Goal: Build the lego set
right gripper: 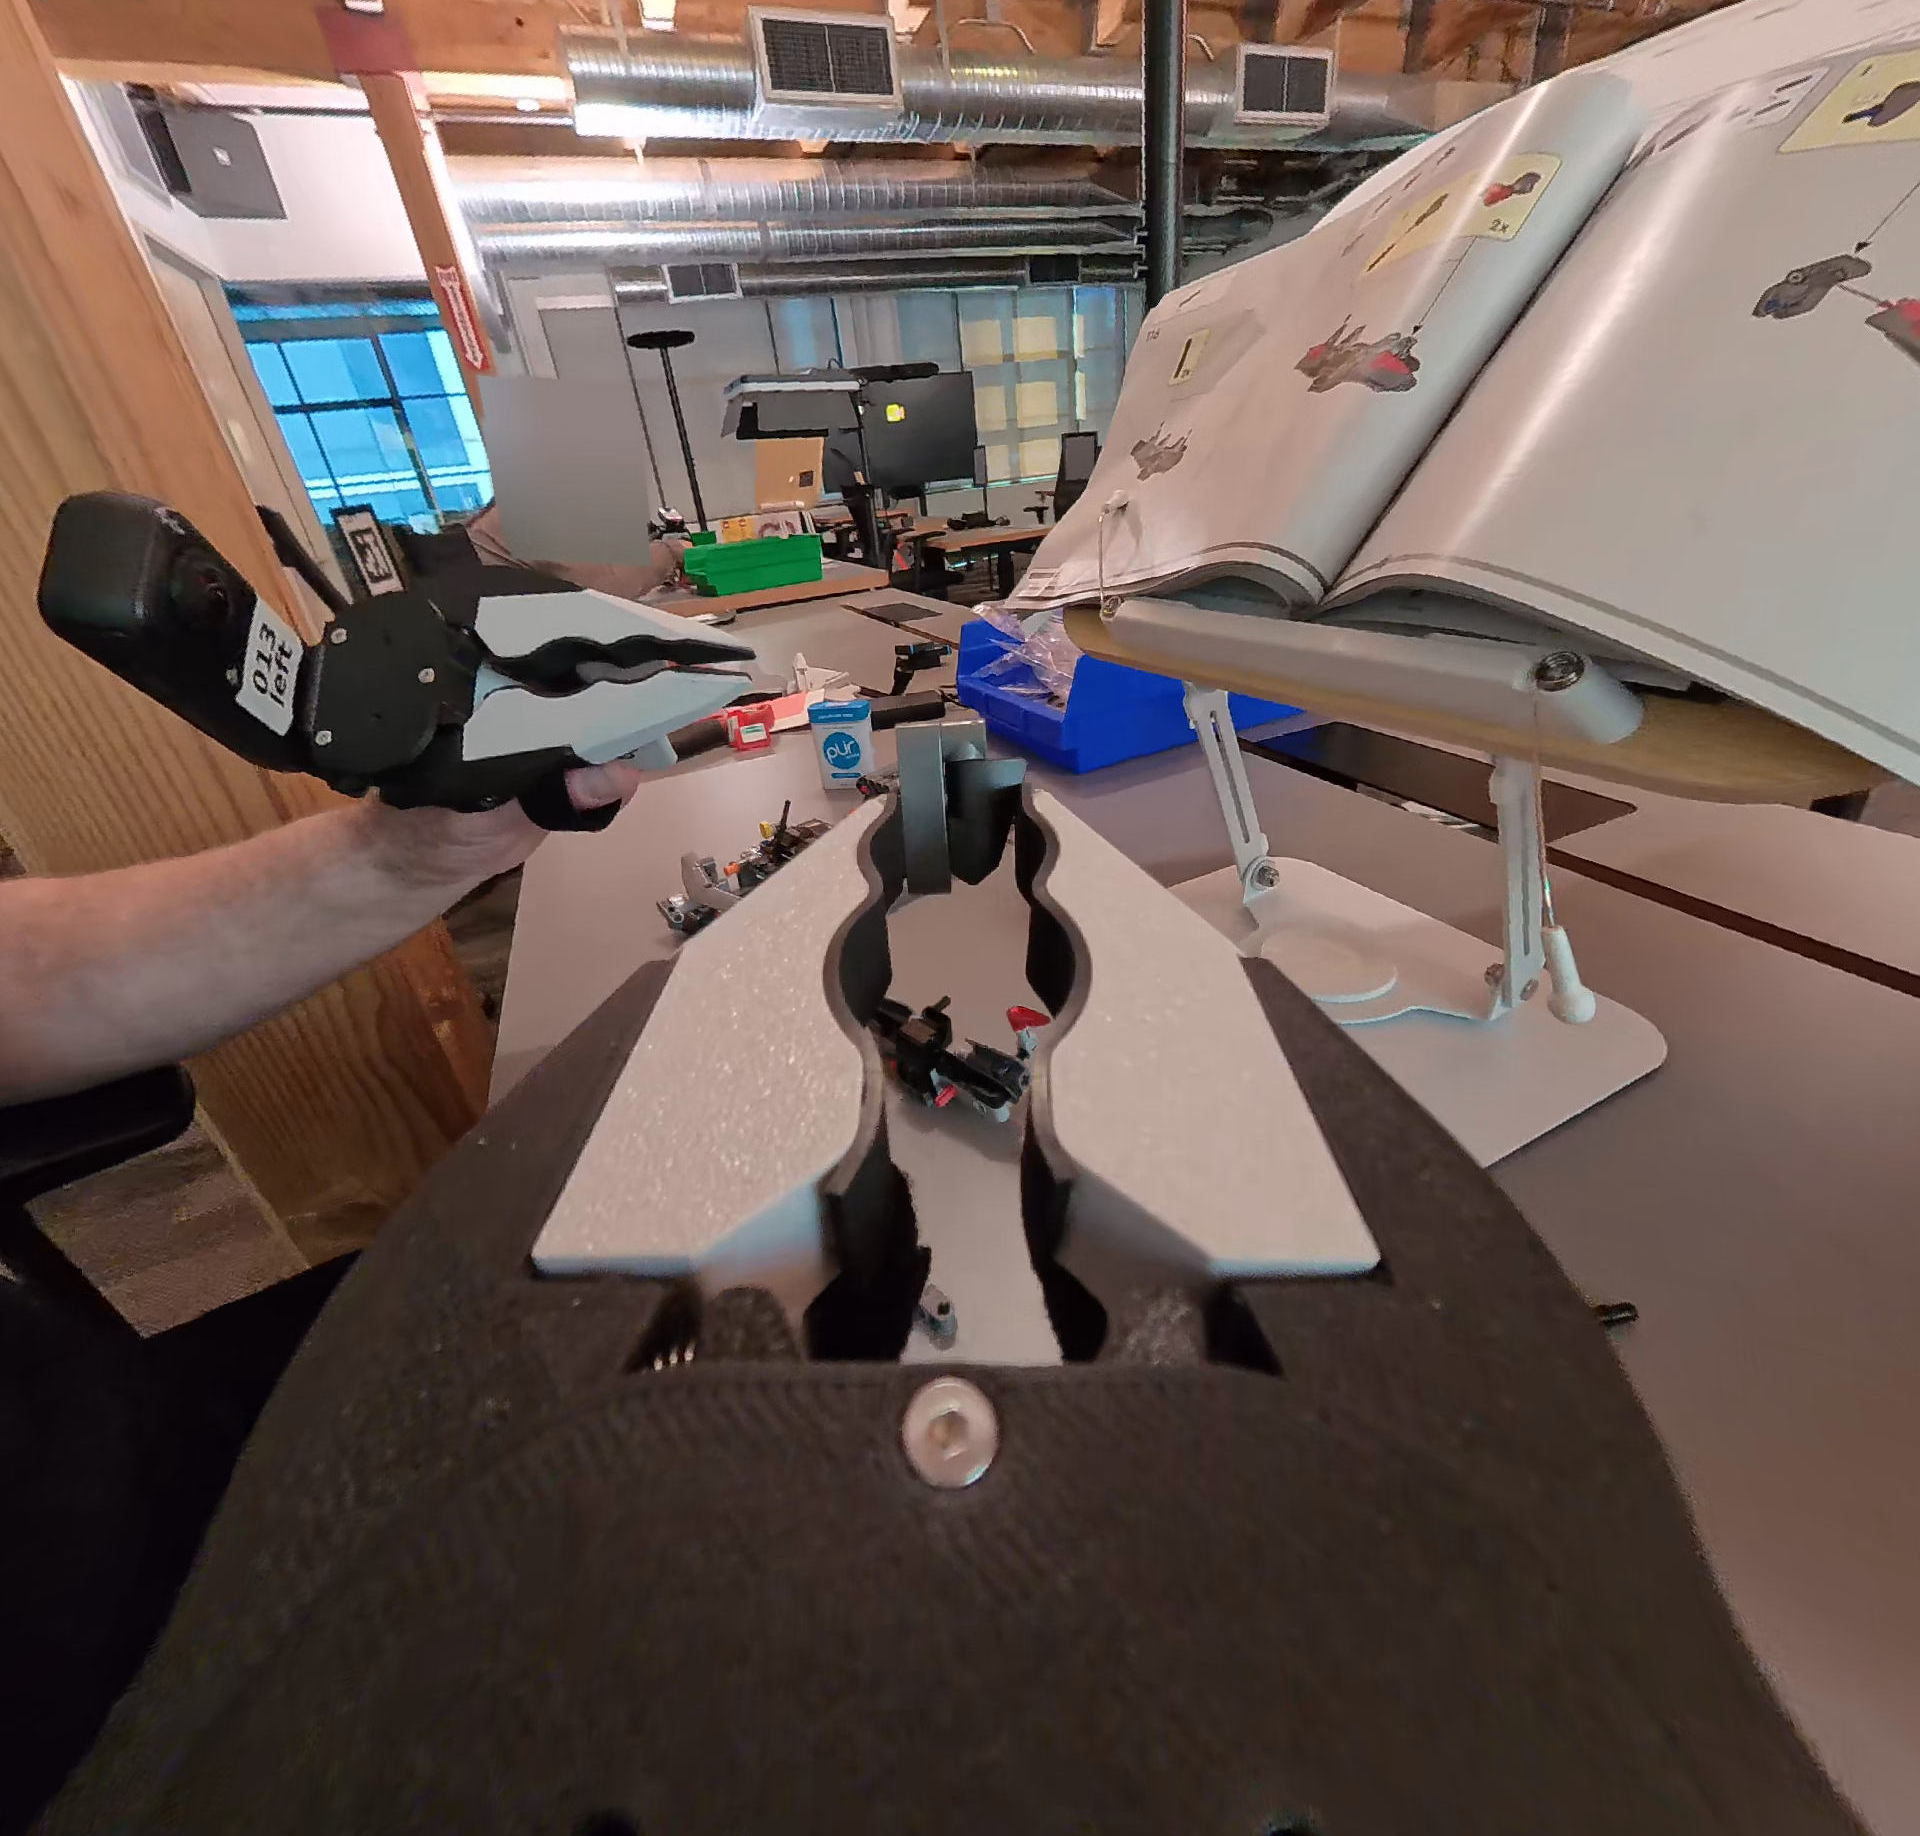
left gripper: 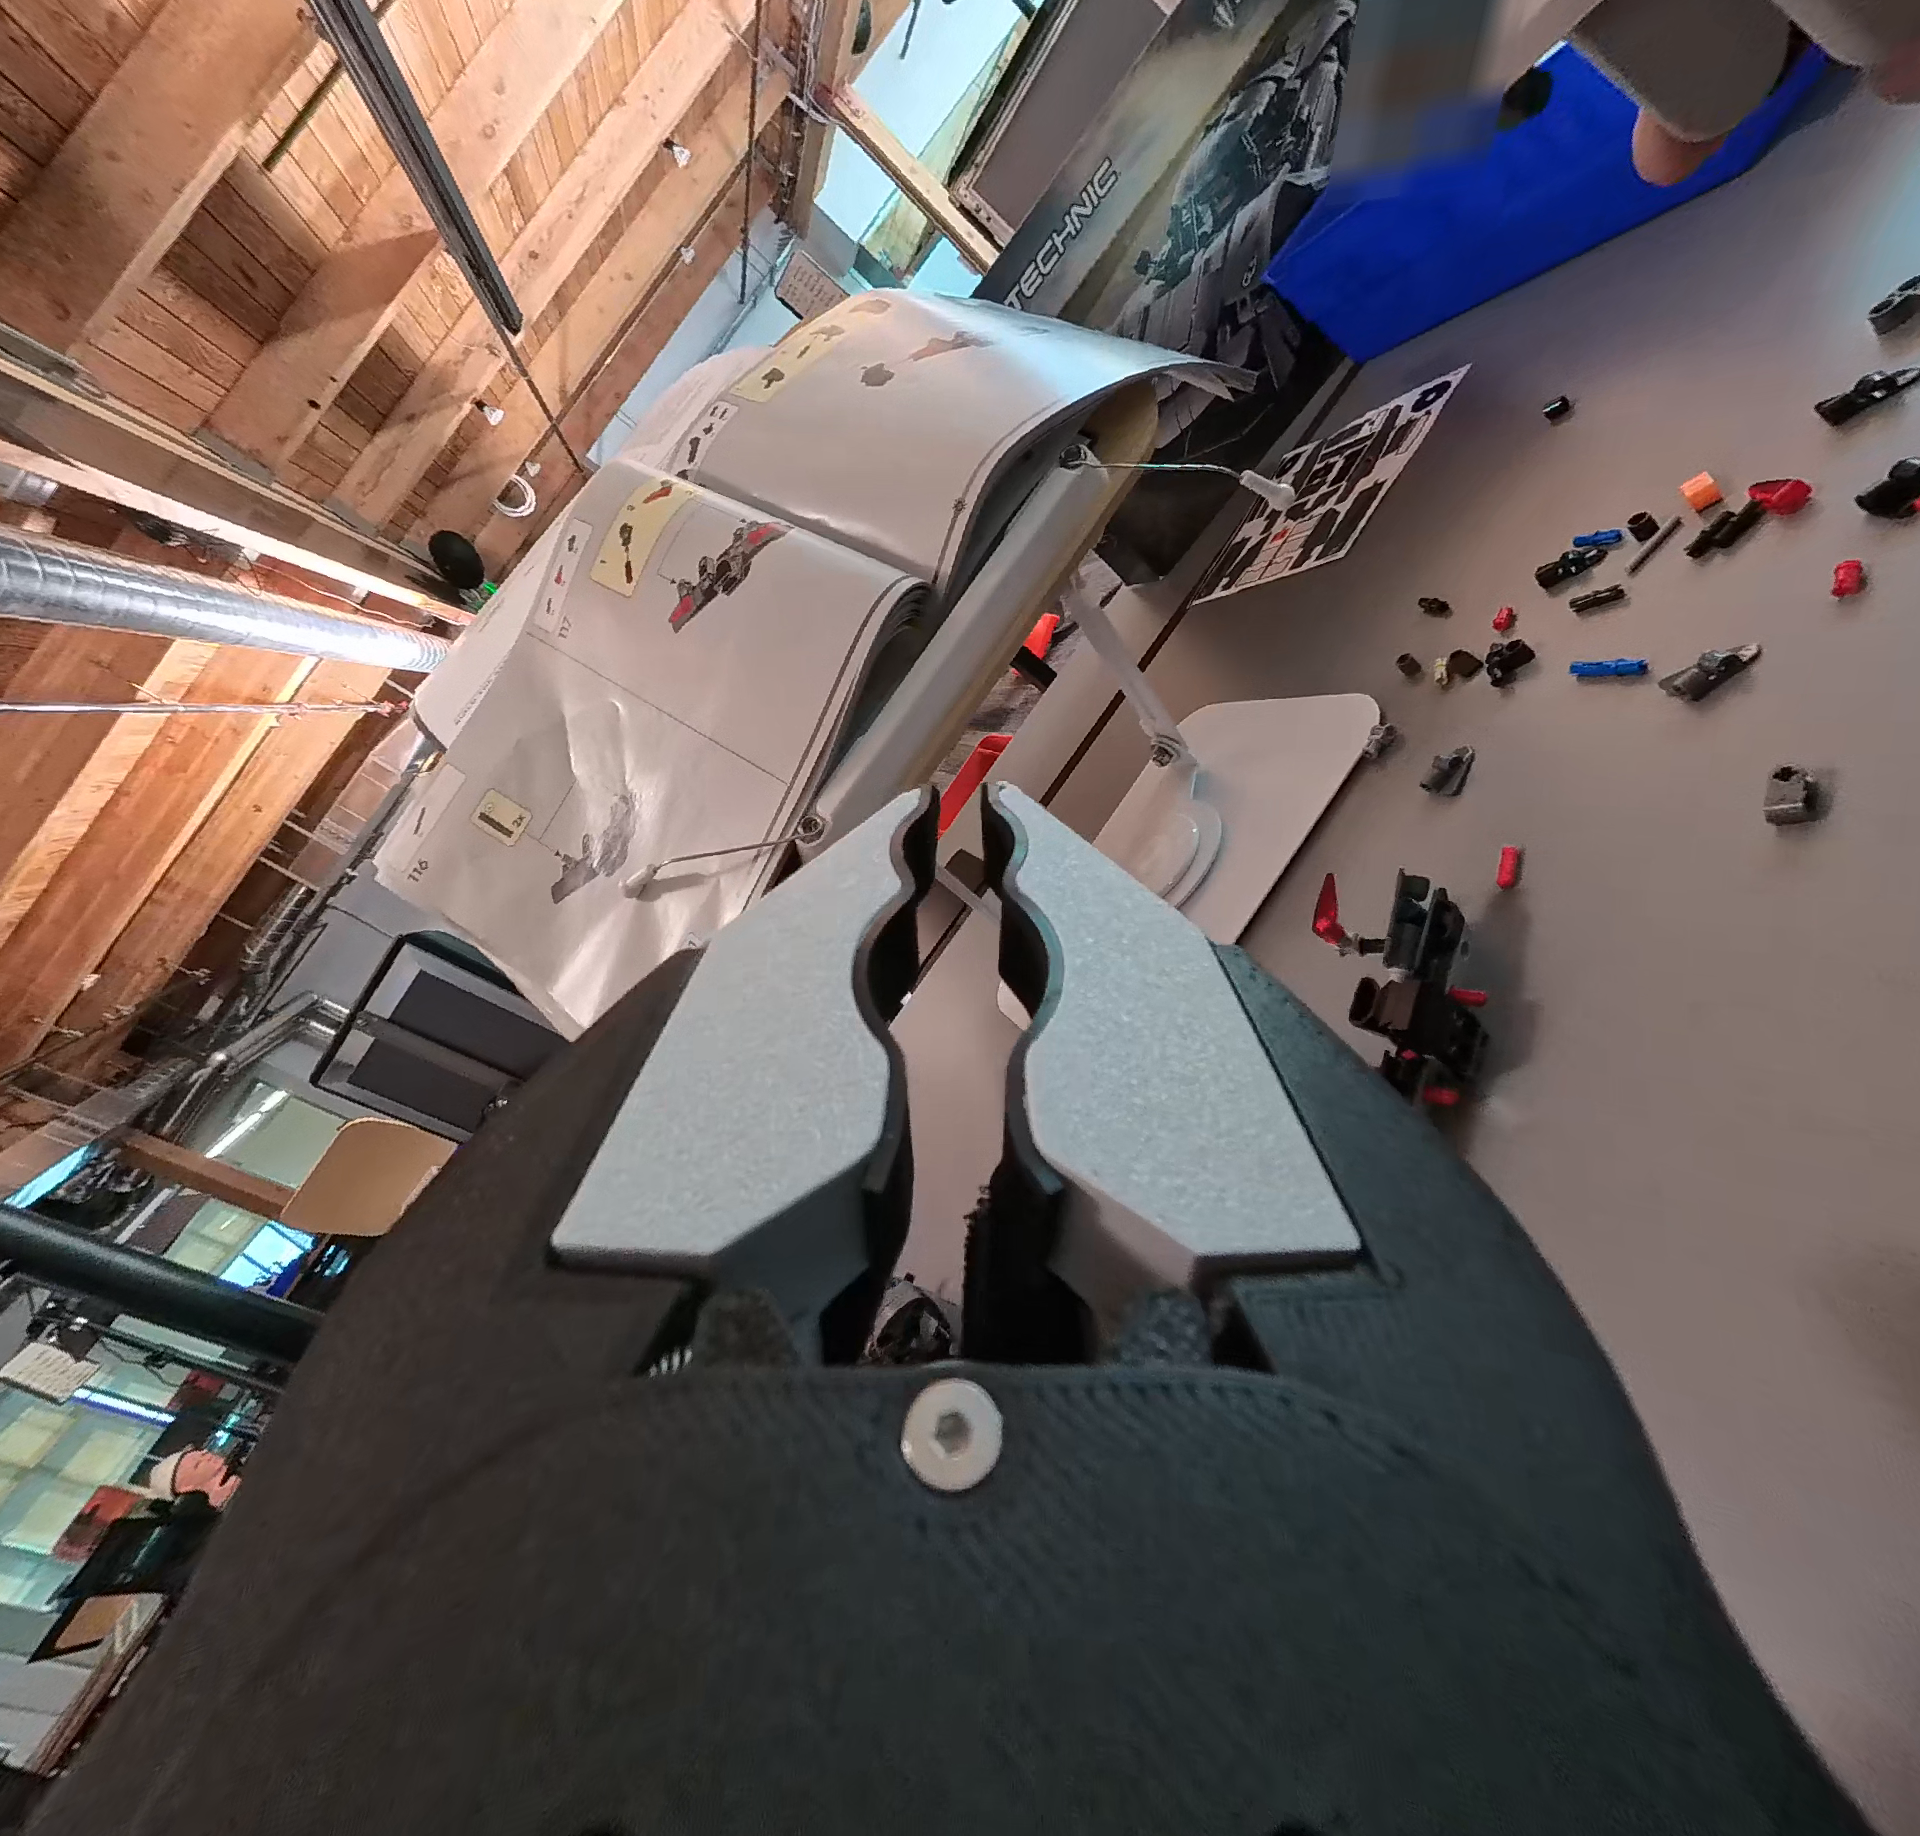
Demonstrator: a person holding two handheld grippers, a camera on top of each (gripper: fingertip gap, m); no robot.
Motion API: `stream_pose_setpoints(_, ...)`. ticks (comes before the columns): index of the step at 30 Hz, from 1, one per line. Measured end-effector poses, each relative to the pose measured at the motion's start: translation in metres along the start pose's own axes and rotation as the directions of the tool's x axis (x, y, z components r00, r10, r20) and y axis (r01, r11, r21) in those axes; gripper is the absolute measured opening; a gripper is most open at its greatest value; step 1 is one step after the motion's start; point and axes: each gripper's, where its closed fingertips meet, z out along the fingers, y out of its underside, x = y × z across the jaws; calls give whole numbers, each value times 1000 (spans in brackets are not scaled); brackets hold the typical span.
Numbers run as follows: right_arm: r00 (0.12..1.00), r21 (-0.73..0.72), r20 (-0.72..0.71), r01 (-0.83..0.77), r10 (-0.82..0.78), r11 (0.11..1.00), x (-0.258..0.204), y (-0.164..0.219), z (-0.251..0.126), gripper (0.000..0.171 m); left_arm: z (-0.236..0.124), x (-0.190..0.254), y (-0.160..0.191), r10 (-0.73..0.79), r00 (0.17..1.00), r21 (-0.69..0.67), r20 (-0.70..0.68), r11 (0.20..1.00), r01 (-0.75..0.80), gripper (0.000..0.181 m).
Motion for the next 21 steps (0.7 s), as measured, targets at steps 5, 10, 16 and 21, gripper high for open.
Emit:
stream_pose_setpoints(5,1000,4,-2,-5,5,1000,3,0,-1,18,2,1,0,-1,1000,-4,-3,1000,1,6)
stream_pose_setpoints(10,1000,-1,-20,15,-15,1000,5,0,-2,18,4,1,2,-10,1000,-9,-7,1000,10,6)
stream_pose_setpoints(16,994,-17,-53,90,-90,996,5,-1,-3,18,6,5,4,-7,1000,-14,-16,1000,6,6)
stream_pose_setpoints(21,995,-28,-49,91,-92,995,4,2,-1,18,7,5,6,-5,1000,-23,-20,1000,5,6)
